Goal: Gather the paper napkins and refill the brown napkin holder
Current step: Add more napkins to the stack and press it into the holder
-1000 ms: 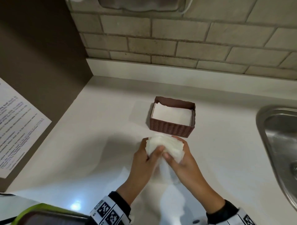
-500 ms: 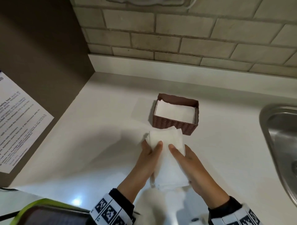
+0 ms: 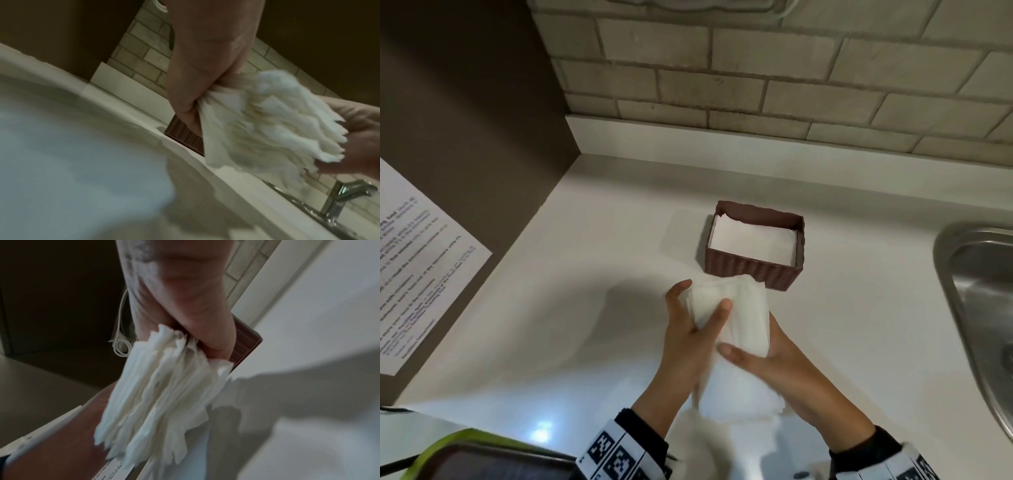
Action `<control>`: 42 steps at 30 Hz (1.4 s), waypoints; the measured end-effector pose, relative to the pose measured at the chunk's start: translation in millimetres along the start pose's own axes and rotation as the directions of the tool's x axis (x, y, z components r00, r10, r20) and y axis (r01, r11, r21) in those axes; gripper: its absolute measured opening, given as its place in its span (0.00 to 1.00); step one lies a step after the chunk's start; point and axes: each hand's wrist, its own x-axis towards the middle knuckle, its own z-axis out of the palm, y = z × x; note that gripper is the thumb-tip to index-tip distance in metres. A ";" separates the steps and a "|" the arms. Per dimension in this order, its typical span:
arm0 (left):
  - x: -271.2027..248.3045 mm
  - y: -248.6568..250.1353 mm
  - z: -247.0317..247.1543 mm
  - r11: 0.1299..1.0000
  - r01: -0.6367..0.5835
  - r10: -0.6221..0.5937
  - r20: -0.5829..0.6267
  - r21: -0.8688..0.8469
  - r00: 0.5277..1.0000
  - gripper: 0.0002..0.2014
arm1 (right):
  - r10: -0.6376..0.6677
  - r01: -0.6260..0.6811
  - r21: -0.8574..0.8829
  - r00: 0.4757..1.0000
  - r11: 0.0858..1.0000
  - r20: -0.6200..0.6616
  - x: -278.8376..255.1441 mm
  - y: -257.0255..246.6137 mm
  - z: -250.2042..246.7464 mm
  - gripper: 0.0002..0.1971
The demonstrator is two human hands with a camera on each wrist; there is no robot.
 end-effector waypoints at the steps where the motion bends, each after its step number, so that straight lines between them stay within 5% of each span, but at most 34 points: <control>1: 1.0 0.1 -0.8 0.998 0.004 -0.006 -0.043 -0.059 0.999 0.25 | 0.016 -0.016 -0.004 1.000 1.000 0.021 -0.5 -1.0 0.4 0.33; 4: 3.2 0.4 -3.4 0.957 0.035 -0.071 -0.118 -0.287 0.990 0.18 | 0.071 -0.071 0.021 0.997 0.997 0.021 -0.6 -4.4 -3.8 0.27; 7: 6.6 3.6 -13.0 0.868 0.052 -0.085 -0.044 -0.493 0.995 0.17 | 0.109 -0.110 0.050 0.994 0.993 0.013 -1.2 -11.5 -17.5 0.22; 11: 16.5 3.9 -25.9 0.915 0.093 -0.022 0.183 -0.392 0.983 0.21 | 0.121 -0.127 0.052 0.988 0.991 0.101 -3.4 -21.8 -34.2 0.21; 14: 19.3 2.0 -21.2 0.945 0.023 0.007 0.090 -0.327 0.996 0.23 | 0.046 -0.042 0.172 0.999 0.984 -0.020 1.4 -22.0 -36.2 0.22; 17: 15.6 1.3 -8.5 0.925 -0.041 0.027 -0.042 -0.378 0.999 0.13 | 0.010 0.054 0.299 0.978 0.953 -0.208 3.7 -16.0 -24.4 0.26; 23: 11.4 5.8 3.8 0.962 -0.140 0.124 -0.080 -0.234 0.989 0.17 | -0.233 0.246 0.007 0.927 0.969 -0.293 5.0 -3.8 -17.7 0.29; 28: 36.8 33.2 9.2 0.962 -0.272 0.268 0.088 0.036 0.959 0.08 | -0.394 0.347 -0.209 0.881 0.914 -0.260 12.1 -34.3 -47.7 0.25; 32: 75.6 67.4 15.6 0.939 -0.339 0.310 0.279 0.062 0.909 0.16 | -0.515 0.415 -0.354 0.816 0.838 -0.261 34.1 -64.4 -76.0 0.23; 36: 114.6 76.2 24.3 0.952 -0.260 0.193 0.340 0.162 0.920 0.23 | -0.530 0.352 -0.510 0.808 0.785 -0.258 68.5 -71.2 -94.6 0.31; 42: 137.7 71.5 33.0 0.865 -0.235 0.105 0.300 0.442 0.948 0.24 | -0.414 0.150 -0.740 0.891 0.655 -0.186 94.0 -68.6 -92.4 0.30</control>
